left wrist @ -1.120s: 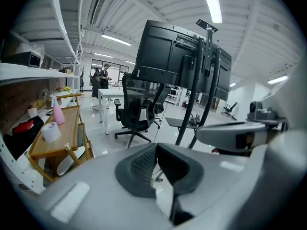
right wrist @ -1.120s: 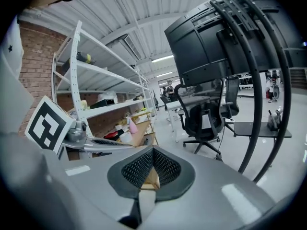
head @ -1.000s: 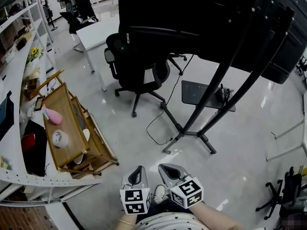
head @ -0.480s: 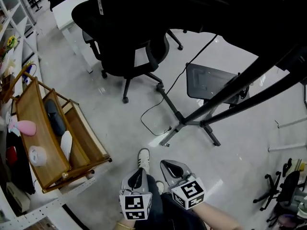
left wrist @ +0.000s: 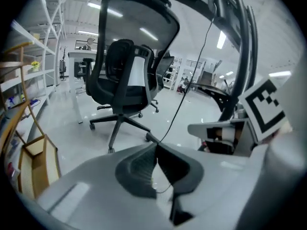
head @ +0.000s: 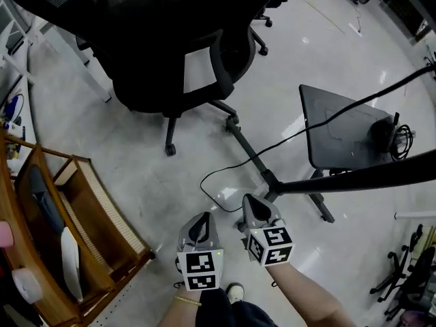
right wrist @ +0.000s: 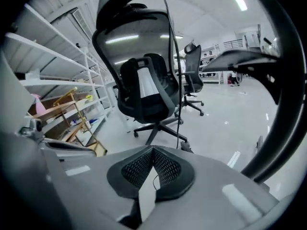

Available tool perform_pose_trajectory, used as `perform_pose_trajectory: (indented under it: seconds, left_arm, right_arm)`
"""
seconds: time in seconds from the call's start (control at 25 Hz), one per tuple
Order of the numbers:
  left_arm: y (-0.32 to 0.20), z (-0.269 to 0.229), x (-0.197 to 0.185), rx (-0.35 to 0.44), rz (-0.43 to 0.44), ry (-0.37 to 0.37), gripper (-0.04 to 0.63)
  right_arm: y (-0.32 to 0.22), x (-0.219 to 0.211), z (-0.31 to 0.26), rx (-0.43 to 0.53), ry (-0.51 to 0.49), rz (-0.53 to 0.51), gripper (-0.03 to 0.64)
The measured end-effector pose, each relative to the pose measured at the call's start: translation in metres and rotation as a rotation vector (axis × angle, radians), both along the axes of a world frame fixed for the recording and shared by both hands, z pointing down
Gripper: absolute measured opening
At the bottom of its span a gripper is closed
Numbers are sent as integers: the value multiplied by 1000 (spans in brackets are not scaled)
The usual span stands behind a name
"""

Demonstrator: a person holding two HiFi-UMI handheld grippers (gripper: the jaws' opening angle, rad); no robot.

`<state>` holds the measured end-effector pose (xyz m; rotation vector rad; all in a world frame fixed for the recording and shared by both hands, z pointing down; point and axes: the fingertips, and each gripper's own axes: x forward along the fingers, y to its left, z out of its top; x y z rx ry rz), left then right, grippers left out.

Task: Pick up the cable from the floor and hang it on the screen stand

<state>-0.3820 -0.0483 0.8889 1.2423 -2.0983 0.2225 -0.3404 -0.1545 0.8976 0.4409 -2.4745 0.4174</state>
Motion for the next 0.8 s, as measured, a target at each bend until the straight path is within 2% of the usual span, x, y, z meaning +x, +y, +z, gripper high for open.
perform_pose_trajectory:
  seconds: [0.24,0.32,0.44,0.52,0.64,0.72,0.8]
  left_arm:
    - [-9,61,-39,-11,-2,-4,8]
    - [-7,72,-45,-15,-4,-3,8]
    - [-9,86,-53,-26,-7,5,8]
    - [-11,91,-55,-32,-8,14,8]
    - [-13,95,-55,-38,-7,26,8]
    - [-15,95,-57,-34,-9,32,8]
    - [-17,95,-57,-31,-9,32,8]
  right_arm:
    - [-45,-33,95,38,74,28,1]
    - [-54,-39,115,18,85,38,97]
    - [-68,-50,132,25,91,52,106]
    - [-75,-60,134,41,93,57,135]
    - [-80,-70,133,69,107,75,100]
    - [-81,-73,133,92,133,85,31]
    - [-79,-75,133,104,142,78,17]
